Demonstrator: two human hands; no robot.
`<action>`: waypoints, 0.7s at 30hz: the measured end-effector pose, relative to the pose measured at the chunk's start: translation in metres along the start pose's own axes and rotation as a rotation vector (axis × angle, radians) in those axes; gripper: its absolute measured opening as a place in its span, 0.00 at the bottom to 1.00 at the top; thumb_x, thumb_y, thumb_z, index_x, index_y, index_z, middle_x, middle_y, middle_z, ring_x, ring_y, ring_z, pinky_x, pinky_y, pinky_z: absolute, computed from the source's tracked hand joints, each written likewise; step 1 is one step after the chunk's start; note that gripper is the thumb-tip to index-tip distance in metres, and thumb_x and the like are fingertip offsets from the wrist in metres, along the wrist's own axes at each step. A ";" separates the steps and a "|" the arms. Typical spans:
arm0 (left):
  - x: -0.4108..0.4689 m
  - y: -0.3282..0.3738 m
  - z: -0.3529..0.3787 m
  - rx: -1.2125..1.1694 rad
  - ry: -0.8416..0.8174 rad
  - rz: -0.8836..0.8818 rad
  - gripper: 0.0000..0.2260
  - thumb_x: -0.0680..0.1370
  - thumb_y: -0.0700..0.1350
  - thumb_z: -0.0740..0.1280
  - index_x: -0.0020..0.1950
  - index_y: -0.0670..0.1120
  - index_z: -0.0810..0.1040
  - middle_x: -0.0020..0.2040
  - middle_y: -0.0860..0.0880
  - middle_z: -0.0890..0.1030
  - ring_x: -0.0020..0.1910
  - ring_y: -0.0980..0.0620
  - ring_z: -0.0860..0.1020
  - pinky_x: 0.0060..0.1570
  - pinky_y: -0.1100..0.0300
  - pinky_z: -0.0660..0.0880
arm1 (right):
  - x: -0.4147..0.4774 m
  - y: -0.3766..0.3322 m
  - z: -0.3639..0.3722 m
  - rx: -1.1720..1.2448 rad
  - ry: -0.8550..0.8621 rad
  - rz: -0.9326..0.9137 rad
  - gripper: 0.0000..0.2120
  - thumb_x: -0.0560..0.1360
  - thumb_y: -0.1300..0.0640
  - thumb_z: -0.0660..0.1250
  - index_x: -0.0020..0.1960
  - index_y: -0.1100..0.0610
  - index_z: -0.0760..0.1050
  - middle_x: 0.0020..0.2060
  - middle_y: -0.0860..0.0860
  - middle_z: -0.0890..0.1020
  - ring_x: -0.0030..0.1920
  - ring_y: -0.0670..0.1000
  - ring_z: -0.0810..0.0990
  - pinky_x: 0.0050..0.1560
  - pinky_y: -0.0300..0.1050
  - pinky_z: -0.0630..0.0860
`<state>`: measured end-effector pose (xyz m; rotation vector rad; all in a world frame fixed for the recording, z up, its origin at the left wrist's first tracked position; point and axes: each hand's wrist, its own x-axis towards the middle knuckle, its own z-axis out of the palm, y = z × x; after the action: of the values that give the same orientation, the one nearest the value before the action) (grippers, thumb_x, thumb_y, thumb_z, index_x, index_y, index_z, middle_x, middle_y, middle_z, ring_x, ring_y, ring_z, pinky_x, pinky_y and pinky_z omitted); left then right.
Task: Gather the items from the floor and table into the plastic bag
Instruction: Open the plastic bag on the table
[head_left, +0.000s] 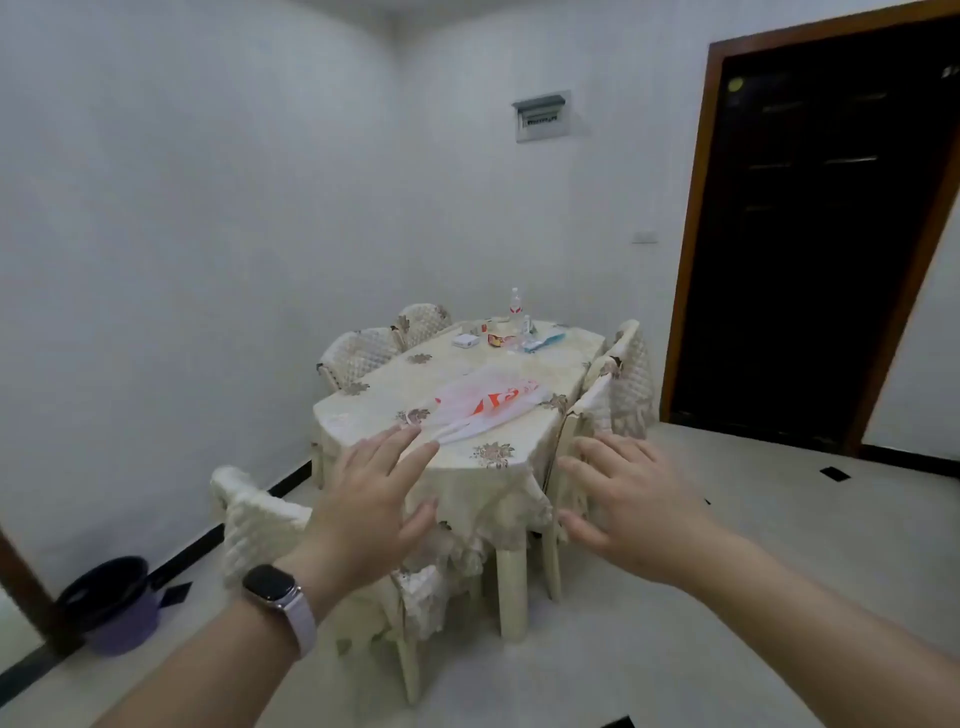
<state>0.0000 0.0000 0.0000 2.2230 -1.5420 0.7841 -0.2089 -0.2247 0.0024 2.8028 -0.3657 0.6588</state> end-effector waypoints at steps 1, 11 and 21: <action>0.004 -0.007 0.007 -0.003 -0.018 0.003 0.24 0.75 0.56 0.62 0.68 0.48 0.75 0.69 0.46 0.75 0.68 0.45 0.71 0.65 0.45 0.69 | 0.007 0.001 0.006 -0.008 -0.019 -0.013 0.27 0.73 0.36 0.58 0.62 0.52 0.78 0.60 0.52 0.80 0.62 0.56 0.77 0.60 0.54 0.75; 0.049 -0.126 0.084 -0.047 0.003 -0.013 0.24 0.75 0.56 0.62 0.69 0.48 0.74 0.70 0.46 0.74 0.69 0.45 0.70 0.66 0.45 0.67 | 0.135 -0.013 0.075 -0.092 -0.020 -0.045 0.26 0.72 0.36 0.60 0.62 0.51 0.78 0.60 0.52 0.80 0.61 0.55 0.78 0.61 0.52 0.74; 0.087 -0.236 0.143 -0.097 -0.014 -0.040 0.23 0.75 0.55 0.63 0.67 0.47 0.75 0.68 0.44 0.75 0.67 0.43 0.72 0.64 0.44 0.70 | 0.251 -0.041 0.154 -0.039 -0.038 -0.070 0.26 0.72 0.39 0.59 0.59 0.55 0.79 0.59 0.55 0.81 0.59 0.59 0.79 0.57 0.54 0.76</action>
<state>0.2785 -0.0584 -0.0509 2.1868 -1.5048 0.6691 0.0828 -0.2765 -0.0225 2.7805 -0.2832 0.5778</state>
